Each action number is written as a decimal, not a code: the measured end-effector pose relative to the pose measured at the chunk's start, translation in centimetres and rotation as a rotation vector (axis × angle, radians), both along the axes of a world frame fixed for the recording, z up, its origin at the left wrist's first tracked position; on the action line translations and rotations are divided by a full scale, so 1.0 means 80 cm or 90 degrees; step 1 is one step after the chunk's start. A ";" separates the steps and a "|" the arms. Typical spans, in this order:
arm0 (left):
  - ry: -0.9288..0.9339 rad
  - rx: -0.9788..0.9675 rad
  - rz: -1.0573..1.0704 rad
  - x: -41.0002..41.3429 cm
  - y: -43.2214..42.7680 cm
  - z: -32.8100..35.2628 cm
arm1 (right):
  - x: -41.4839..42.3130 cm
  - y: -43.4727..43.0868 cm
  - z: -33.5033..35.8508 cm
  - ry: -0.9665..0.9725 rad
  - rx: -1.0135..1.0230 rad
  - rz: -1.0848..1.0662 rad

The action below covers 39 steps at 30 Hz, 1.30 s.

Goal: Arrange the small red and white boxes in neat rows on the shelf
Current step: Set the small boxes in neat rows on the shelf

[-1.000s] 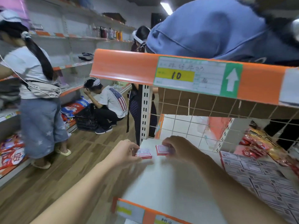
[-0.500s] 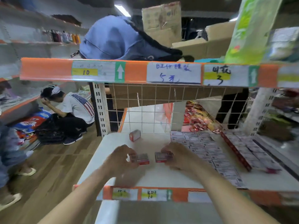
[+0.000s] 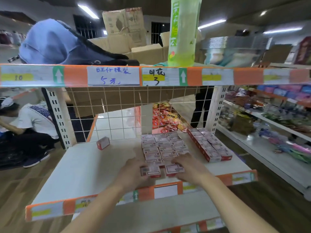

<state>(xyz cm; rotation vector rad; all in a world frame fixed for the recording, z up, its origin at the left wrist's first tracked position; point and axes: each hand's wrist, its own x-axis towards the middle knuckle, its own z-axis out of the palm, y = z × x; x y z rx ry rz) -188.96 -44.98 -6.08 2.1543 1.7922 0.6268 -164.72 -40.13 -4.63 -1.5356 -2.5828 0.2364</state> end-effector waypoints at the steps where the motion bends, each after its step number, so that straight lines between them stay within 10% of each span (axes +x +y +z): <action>1: 0.000 0.009 -0.002 0.008 0.000 -0.001 | 0.004 -0.001 -0.004 0.008 0.013 -0.005; 39: 0.033 0.009 0.016 0.000 0.014 0.007 | -0.021 0.031 -0.004 0.172 0.048 0.010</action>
